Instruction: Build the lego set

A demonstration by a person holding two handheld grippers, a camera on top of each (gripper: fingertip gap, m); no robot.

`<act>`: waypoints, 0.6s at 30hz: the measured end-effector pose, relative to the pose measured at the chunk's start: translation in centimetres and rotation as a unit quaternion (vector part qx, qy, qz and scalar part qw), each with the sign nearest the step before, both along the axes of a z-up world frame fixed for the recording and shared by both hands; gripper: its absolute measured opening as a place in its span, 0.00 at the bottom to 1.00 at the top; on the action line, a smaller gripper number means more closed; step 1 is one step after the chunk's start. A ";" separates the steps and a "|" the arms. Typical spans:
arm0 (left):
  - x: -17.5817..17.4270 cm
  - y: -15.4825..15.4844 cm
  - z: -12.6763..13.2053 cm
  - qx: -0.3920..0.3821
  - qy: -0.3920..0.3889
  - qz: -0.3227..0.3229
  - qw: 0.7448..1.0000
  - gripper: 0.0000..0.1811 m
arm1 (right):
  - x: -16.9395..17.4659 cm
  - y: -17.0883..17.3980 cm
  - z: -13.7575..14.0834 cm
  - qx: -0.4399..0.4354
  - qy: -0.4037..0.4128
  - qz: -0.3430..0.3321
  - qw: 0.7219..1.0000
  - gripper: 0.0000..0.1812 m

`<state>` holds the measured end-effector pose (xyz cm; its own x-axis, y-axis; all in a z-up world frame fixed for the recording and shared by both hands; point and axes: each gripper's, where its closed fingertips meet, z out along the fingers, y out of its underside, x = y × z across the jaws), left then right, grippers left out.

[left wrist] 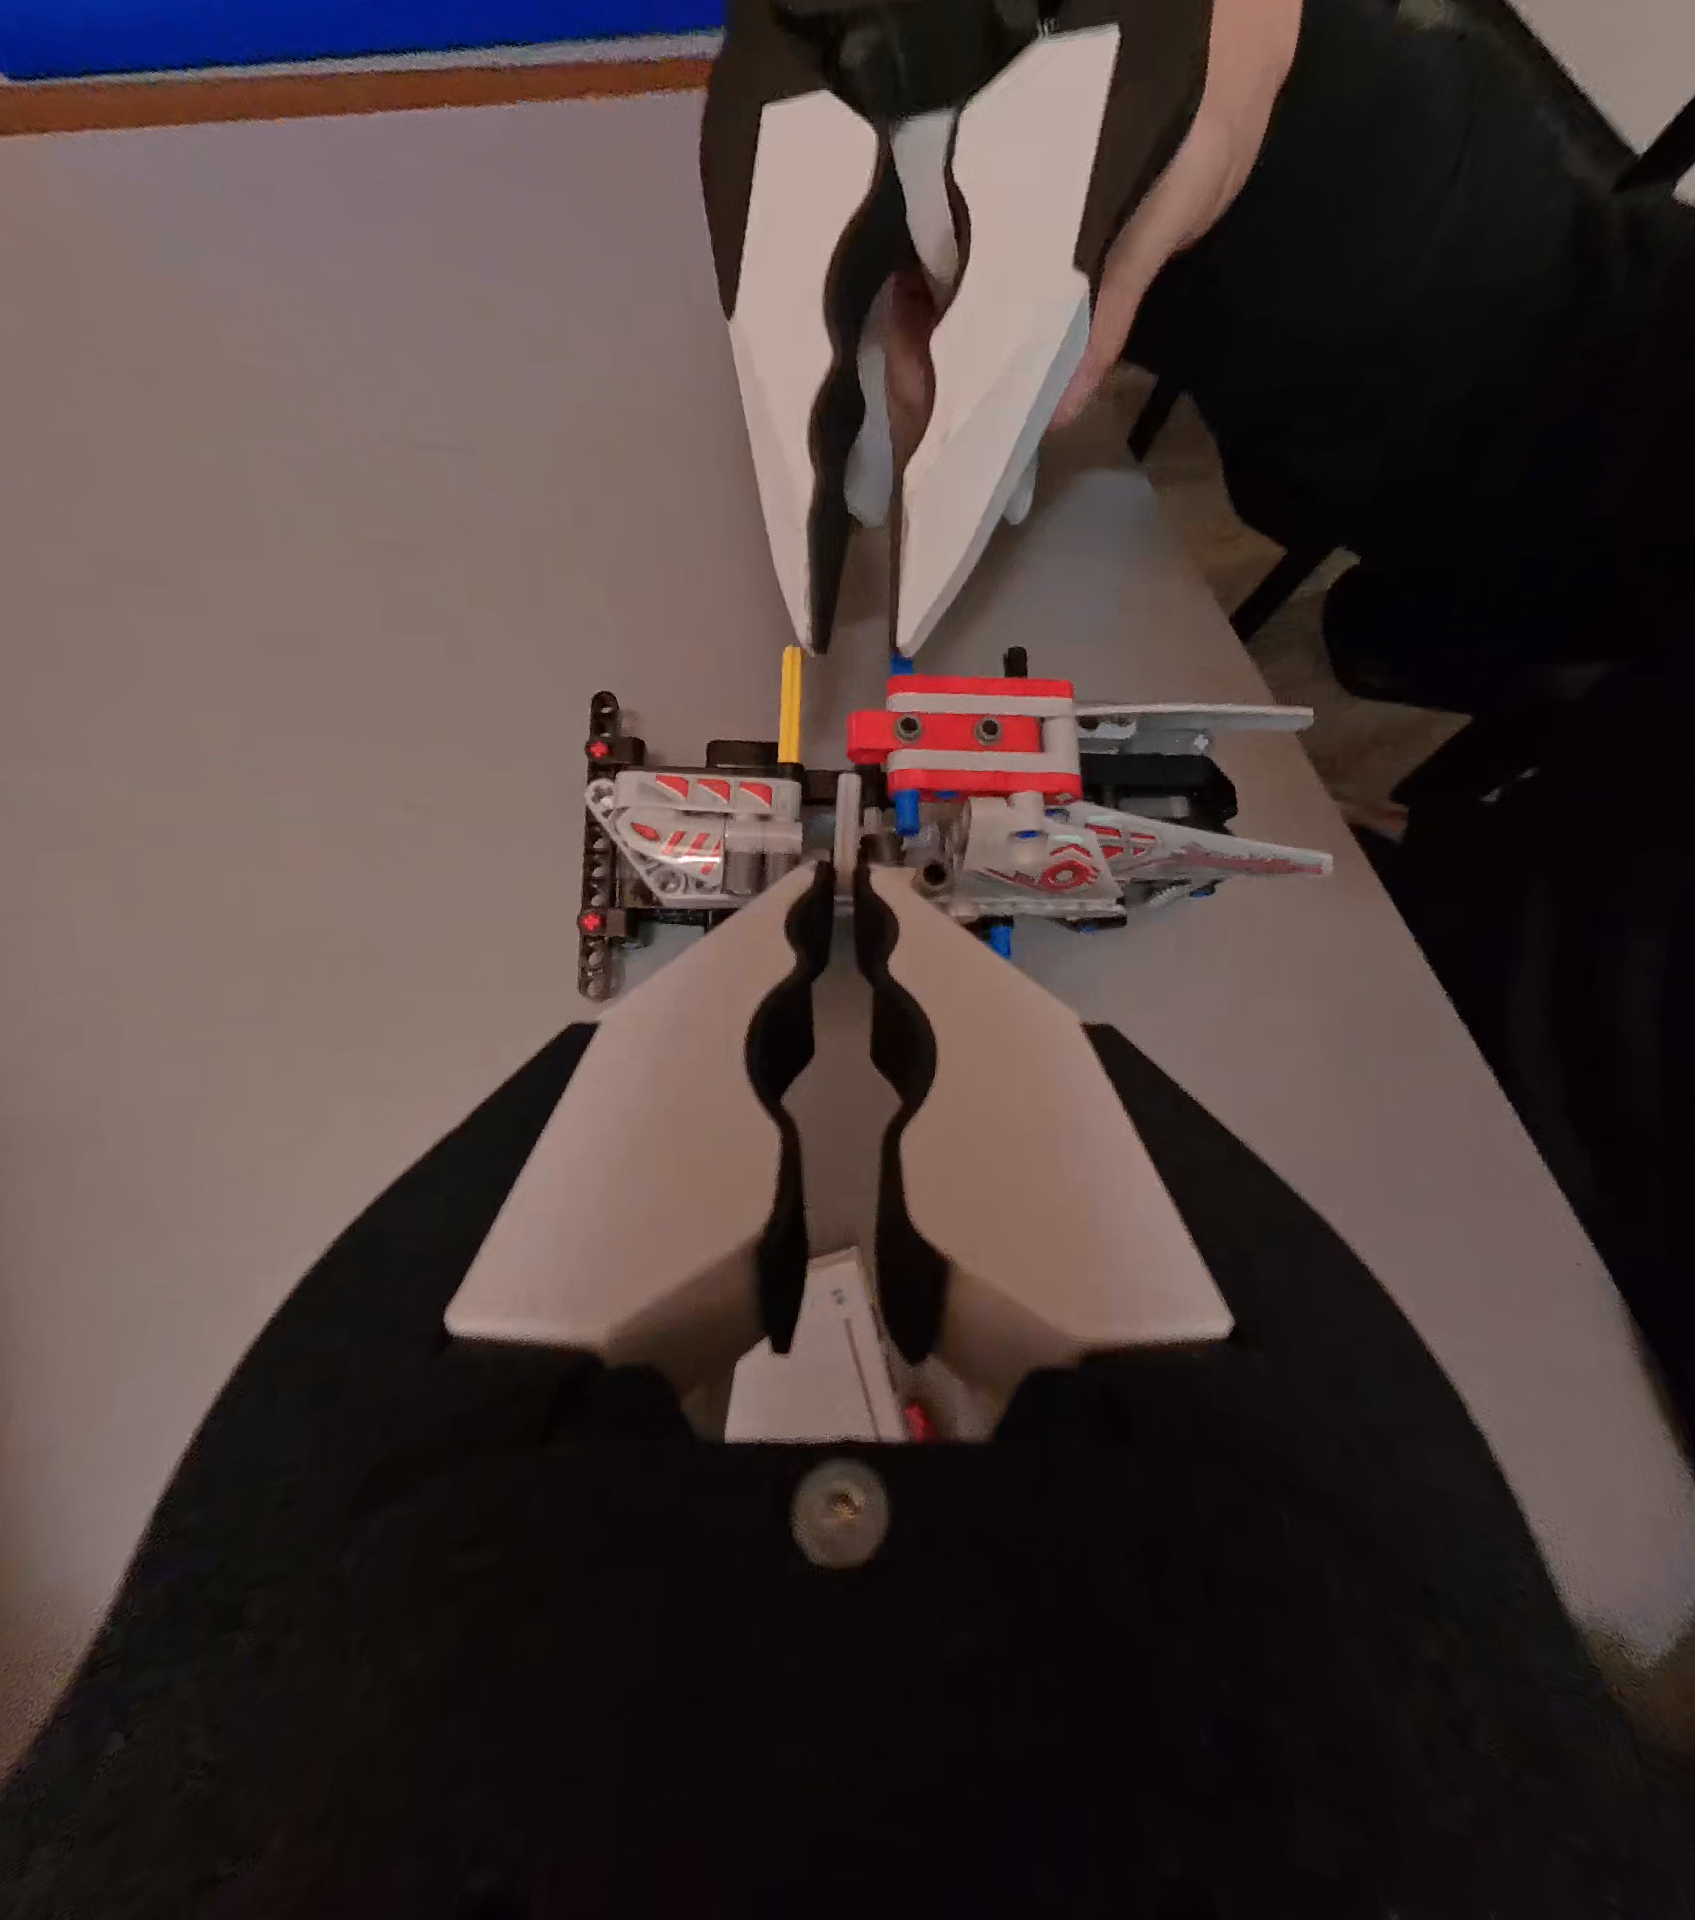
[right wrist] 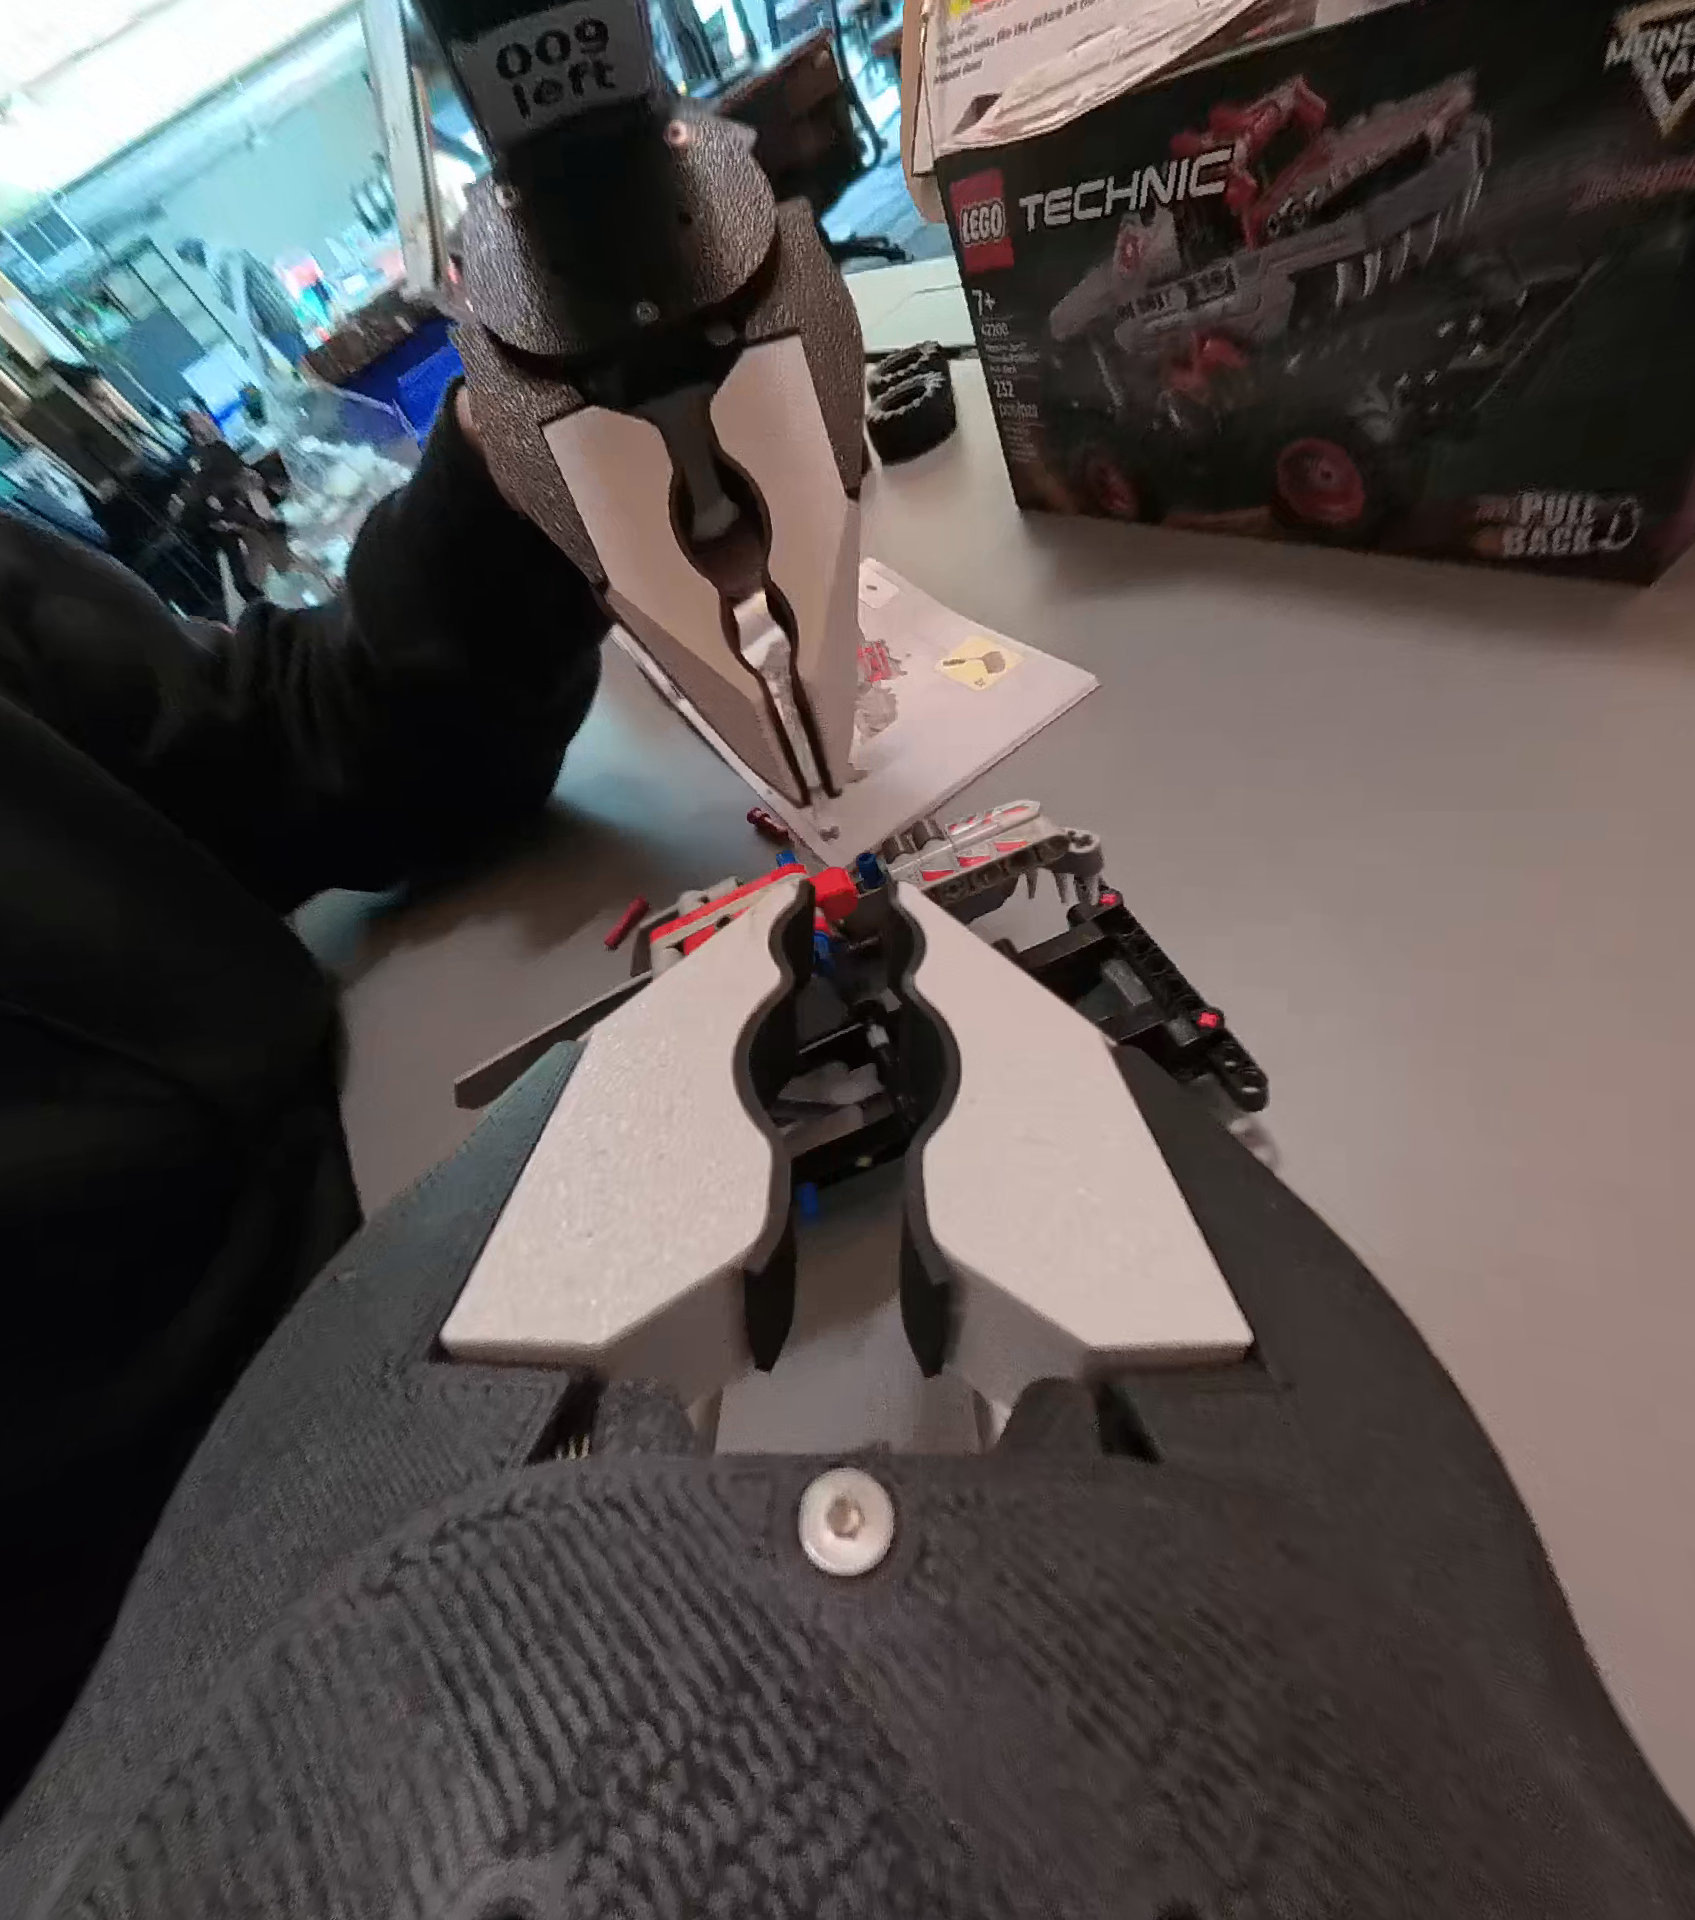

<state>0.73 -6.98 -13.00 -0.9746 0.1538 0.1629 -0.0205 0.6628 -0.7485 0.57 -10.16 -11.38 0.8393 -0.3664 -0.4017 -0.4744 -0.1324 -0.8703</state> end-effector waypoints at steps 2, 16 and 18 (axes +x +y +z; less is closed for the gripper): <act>-0.1 0.0 -0.4 0.017 -0.015 -0.015 1.000 0.01 | 0.0 0.0 0.1 0.022 0.025 -0.006 0.999 0.07; -0.3 -0.6 -0.3 0.034 -0.025 -0.032 0.999 0.01 | 0.1 0.2 -1.0 0.053 0.103 -0.017 0.993 0.18; -0.4 -0.8 -0.3 0.033 -0.023 -0.030 0.999 0.01 | 0.0 0.3 -1.2 0.053 0.107 -0.014 0.993 0.16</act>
<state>0.35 -7.77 -13.30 -0.9704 0.2030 0.1308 0.0538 0.7099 -0.7023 0.58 -9.84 -12.58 0.7203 -0.3354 -0.6071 -0.6523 -0.0299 -0.7574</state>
